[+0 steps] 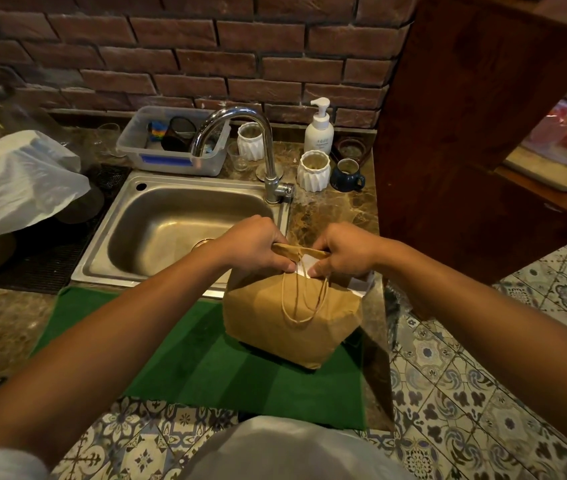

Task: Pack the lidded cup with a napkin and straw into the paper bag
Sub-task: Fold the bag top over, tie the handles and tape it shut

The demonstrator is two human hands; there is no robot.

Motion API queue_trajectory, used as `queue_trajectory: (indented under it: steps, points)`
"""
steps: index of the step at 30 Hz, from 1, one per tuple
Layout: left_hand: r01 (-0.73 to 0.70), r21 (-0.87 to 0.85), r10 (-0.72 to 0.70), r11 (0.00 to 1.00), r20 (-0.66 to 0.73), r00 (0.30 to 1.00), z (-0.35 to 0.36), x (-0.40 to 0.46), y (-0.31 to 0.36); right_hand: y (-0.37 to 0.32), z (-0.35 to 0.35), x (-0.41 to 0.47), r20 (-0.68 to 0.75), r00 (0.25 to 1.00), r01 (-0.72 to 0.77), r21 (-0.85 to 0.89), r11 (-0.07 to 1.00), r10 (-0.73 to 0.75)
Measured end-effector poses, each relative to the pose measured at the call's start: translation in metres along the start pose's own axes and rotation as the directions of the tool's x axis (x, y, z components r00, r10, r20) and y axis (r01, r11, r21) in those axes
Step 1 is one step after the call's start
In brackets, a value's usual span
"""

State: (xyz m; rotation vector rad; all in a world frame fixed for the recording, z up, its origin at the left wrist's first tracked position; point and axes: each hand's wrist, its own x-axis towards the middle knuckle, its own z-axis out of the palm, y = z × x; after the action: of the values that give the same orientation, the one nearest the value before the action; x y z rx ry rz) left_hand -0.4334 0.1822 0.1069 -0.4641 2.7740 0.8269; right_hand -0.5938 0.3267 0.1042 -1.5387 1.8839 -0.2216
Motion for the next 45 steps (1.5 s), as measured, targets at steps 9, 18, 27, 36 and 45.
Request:
queue_trajectory:
  steps: [9,18,27,36,45]
  points:
    - [0.028,-0.041,-0.026,0.999,0.042,0.999,-0.005,-0.002,-0.002,-0.007,-0.001,0.007,0.025,1.0,-0.014,-0.03,0.999,0.015]
    - [0.035,-0.028,-0.034,0.999,0.009,0.999,0.0,-0.001,-0.006,-0.005,-0.002,0.008,0.01,1.0,0.021,-0.111,0.994,-0.02]
    - [0.026,-0.019,-0.026,0.999,-0.007,1.0,0.003,0.002,-0.004,-0.002,0.005,0.01,0.032,0.999,0.001,-0.037,0.999,0.0]
    - [-0.019,0.044,0.018,0.999,0.022,1.0,0.005,0.005,-0.002,-0.003,-0.007,0.007,0.013,0.998,0.07,-0.08,0.994,-0.069]
    - [-0.024,-0.031,0.025,0.999,0.033,0.999,0.008,0.006,-0.002,-0.007,-0.007,0.009,-0.064,0.991,0.106,-0.154,0.982,-0.117]
